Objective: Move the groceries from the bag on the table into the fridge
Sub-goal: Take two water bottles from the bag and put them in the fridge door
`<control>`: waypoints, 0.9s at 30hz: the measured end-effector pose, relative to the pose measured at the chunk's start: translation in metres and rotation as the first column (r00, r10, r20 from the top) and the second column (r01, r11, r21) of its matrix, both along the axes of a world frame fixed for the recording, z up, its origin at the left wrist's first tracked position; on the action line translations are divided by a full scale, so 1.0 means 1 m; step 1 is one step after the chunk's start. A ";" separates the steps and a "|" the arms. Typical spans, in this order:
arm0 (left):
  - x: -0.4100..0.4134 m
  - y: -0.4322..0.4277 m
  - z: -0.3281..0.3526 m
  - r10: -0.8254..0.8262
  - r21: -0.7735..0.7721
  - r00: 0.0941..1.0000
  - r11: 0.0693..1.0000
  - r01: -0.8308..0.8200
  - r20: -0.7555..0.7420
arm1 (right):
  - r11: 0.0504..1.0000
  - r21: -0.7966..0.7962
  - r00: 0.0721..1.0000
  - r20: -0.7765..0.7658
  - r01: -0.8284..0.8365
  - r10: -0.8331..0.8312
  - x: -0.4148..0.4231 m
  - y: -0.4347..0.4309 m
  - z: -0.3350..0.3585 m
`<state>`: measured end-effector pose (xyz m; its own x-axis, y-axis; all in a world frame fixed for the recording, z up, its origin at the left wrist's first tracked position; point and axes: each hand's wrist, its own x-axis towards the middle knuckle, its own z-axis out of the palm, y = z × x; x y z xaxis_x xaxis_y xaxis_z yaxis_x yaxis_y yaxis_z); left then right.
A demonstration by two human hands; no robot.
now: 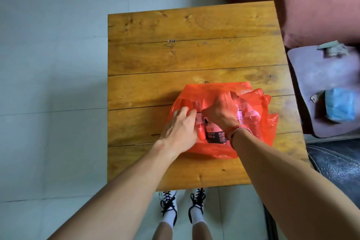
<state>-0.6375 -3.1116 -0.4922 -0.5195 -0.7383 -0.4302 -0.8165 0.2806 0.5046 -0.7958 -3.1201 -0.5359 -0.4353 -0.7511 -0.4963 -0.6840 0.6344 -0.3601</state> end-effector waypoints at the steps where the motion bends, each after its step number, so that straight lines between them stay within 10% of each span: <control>1: 0.001 0.001 0.001 0.000 -0.013 1.000 1.000 -0.001 -0.016 | 0.998 -0.041 0.997 0.059 0.057 -0.054 0.000 0.003 0.007; 11: 0.004 0.014 0.022 0.010 -0.007 1.000 1.000 -0.010 -0.027 | 0.996 0.010 0.952 0.295 0.085 -0.085 -0.008 0.043 0.043; 27: -0.035 0.008 0.022 -0.025 0.118 0.994 0.993 0.013 0.104 | 0.899 -0.429 0.964 0.263 0.092 0.027 -0.031 0.108 0.104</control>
<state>-0.6724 -3.1037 -0.4699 -0.4802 -0.6705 -0.5656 -0.8619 0.2407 0.4464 -0.8268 -3.0119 -0.4323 -0.3658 -0.9041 -0.2210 -0.5120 0.3938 -0.7634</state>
